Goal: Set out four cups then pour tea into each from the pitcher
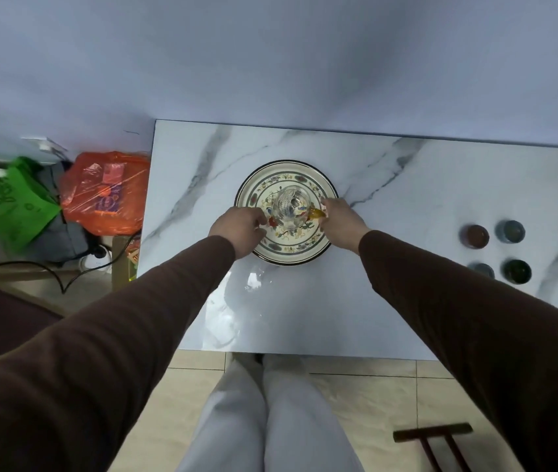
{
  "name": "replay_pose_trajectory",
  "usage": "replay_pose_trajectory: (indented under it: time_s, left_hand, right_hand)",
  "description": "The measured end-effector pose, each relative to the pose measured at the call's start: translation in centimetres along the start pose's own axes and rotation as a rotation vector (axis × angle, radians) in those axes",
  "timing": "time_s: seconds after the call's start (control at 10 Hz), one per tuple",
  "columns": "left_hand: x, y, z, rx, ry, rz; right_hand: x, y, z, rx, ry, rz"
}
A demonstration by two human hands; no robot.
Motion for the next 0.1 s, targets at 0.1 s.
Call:
replay_pose_trajectory:
  time_s: [0.1]
  left_hand:
    - [-1.20,-1.83,-2.83,-0.040,-0.001,0.045]
  right_hand:
    - [0.78,-3.34,-2.08,-0.088,-0.096,-0.078]
Point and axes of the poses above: each hand's wrist, its own y-axis towards the middle knuckle, its own z-axis out of the palm, x = y × z, the point moved 6 cm from there along y, towards the middle knuckle, and after that the axes turned 1 degree about x, right-handed, at the moved point
